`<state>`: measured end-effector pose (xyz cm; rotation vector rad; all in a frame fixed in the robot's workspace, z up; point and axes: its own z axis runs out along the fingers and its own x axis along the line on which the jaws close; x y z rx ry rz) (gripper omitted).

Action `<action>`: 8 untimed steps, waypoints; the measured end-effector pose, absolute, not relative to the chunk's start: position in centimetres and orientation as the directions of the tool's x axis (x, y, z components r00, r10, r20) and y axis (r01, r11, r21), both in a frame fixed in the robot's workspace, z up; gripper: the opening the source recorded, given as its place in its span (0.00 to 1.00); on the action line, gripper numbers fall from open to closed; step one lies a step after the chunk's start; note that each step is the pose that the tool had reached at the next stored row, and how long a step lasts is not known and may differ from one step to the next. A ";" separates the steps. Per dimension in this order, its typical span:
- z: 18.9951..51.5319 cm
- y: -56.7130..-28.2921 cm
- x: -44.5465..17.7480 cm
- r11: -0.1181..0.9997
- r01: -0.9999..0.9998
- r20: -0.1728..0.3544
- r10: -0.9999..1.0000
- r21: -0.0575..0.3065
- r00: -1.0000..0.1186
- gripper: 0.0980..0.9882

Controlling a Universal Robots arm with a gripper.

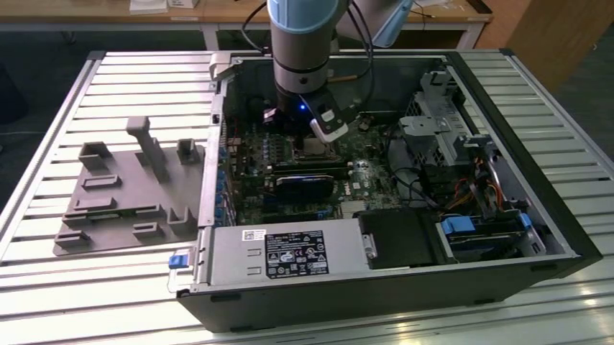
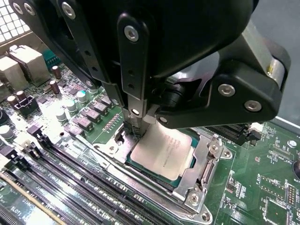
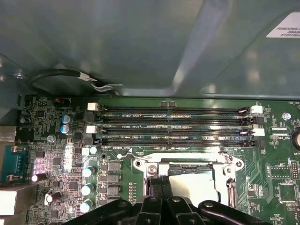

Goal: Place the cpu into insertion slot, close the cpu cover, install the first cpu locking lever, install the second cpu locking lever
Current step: 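Close the cpu cover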

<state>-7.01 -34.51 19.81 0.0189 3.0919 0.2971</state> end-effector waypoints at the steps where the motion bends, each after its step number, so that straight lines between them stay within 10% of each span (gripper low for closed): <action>1: 19.8 -34.5 -7.0 0.982 0.009 -0.034 0.015 0.191 -0.999 0.00; 8: 20.0 -34.5 -6.6 0.981 0.009 -0.035 0.016 0.192 -0.999 0.00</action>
